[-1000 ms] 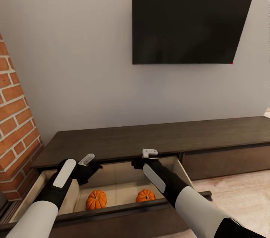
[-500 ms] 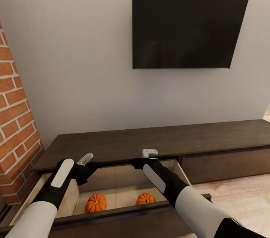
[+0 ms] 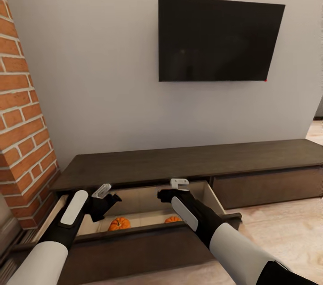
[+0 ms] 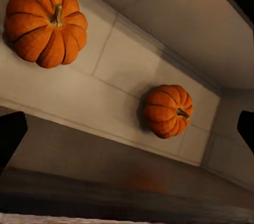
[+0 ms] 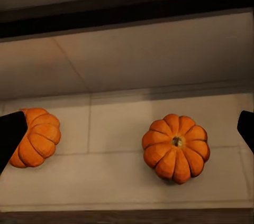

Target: Place each of the two pumpkins and all three candles from the living room inside a cabinet in the living room (use any cabinet), then make sure every cabinet is closed, and position the cauldron so it is next to a table in the living room.

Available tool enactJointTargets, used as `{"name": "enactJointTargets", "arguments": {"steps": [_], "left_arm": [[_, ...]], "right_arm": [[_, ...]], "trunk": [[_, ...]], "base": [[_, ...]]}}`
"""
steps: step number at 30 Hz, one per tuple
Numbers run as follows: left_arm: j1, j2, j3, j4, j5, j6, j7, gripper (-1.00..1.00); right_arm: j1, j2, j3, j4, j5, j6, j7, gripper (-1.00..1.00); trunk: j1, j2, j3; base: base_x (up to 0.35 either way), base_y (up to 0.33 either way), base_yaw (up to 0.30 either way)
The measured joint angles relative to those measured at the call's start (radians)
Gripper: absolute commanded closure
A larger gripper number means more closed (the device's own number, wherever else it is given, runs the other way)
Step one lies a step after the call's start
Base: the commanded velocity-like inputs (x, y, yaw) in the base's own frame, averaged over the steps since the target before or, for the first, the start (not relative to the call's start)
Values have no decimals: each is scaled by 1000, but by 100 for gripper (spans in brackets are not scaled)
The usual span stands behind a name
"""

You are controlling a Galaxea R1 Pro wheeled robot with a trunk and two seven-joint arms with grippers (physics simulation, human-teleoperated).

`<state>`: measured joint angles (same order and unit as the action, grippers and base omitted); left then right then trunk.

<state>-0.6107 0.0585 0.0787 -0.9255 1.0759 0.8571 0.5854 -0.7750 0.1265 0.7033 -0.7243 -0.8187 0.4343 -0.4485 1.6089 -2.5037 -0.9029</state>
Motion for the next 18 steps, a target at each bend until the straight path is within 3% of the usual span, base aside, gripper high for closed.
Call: {"name": "enactJointTargets", "arguments": {"steps": [5, 18], "left_arm": [[1, 0, 12, 0, -2, -1, 3, -100], [1, -2, 66, -15, 2, 0, 2, -100]], "right_arm": [[0, 0, 0, 0, 0, 0, 0, -100], [0, 0, 0, 0, -1, 0, 0, -100]], "trunk": [[0, 0, 0], [-1, 0, 4]], "base": [[-189, 0, 0], [-19, 0, 0]]}}
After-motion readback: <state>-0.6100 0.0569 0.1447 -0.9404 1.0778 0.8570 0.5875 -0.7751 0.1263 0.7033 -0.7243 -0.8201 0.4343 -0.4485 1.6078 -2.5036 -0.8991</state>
